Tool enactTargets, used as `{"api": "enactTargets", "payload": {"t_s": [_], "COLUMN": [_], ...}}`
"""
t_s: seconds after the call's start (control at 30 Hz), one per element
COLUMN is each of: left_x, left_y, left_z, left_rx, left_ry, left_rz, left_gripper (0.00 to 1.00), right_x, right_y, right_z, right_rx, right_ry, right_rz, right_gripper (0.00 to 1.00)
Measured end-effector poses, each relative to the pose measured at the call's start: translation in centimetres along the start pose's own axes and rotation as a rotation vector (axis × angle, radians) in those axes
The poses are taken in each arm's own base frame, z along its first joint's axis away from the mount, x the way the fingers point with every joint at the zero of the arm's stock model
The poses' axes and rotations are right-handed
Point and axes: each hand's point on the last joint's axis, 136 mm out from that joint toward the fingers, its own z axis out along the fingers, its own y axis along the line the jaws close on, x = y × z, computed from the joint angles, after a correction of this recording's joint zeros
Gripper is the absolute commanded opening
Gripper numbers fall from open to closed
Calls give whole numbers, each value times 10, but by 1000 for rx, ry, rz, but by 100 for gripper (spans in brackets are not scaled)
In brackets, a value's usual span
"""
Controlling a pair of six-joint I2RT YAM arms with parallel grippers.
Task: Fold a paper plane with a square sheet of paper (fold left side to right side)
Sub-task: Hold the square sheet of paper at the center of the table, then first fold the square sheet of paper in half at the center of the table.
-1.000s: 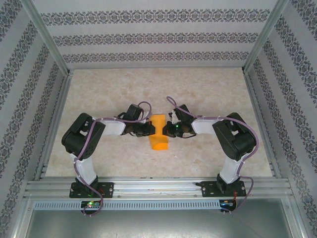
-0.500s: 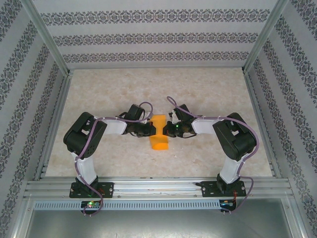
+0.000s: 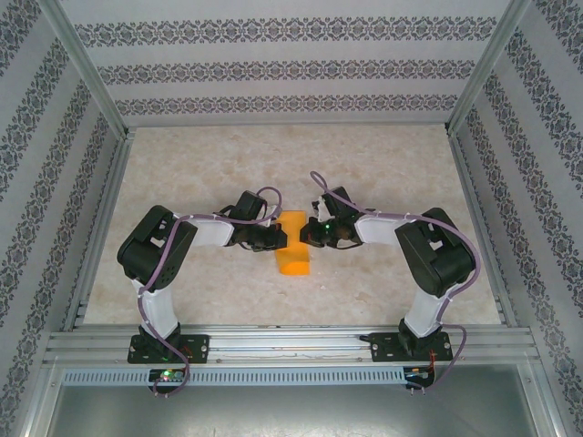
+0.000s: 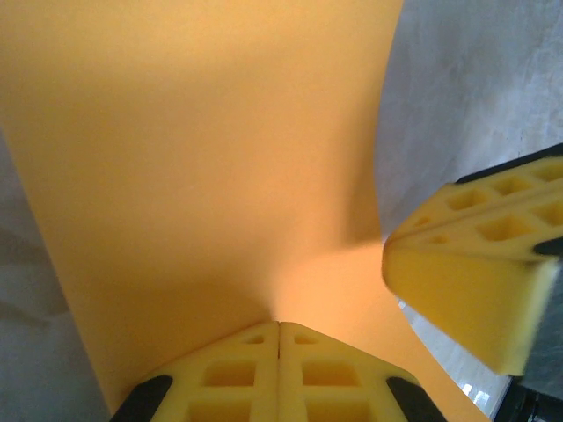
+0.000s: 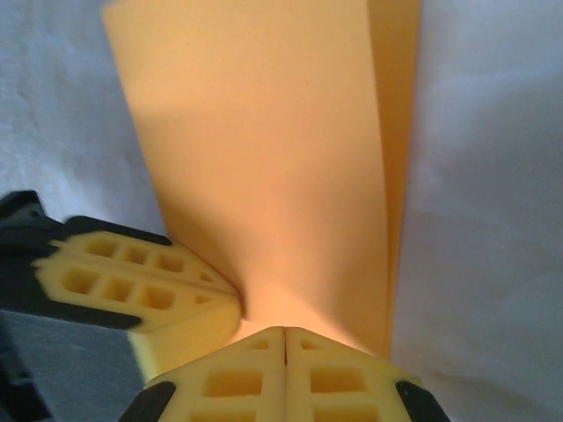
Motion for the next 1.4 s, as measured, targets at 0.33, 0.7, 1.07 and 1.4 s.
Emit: {"api": "enactTargets", "payload": {"t_s": [0.33, 0.7, 1.07, 1.4], "left_x": [0, 0, 13, 43], "left_y": [0, 0, 2, 6], "left_z": [0, 0, -6, -16], "left_rx": [-2, -2, -8, -8], "left_ry": [3, 4, -2, 3], "left_rz": [-2, -3, 6, -2], "left_gripper": [3, 3, 3, 3], "right_x": [-31, -27, -28, -28], "right_y": [20, 0, -3, -4], "right_z": [15, 31, 31, 31], "right_rx": [-51, 0, 13, 9], "right_ry": [-32, 0, -5, 6], "right_rz": [-39, -4, 11, 20], "right_gripper": [0, 0, 0, 0]}}
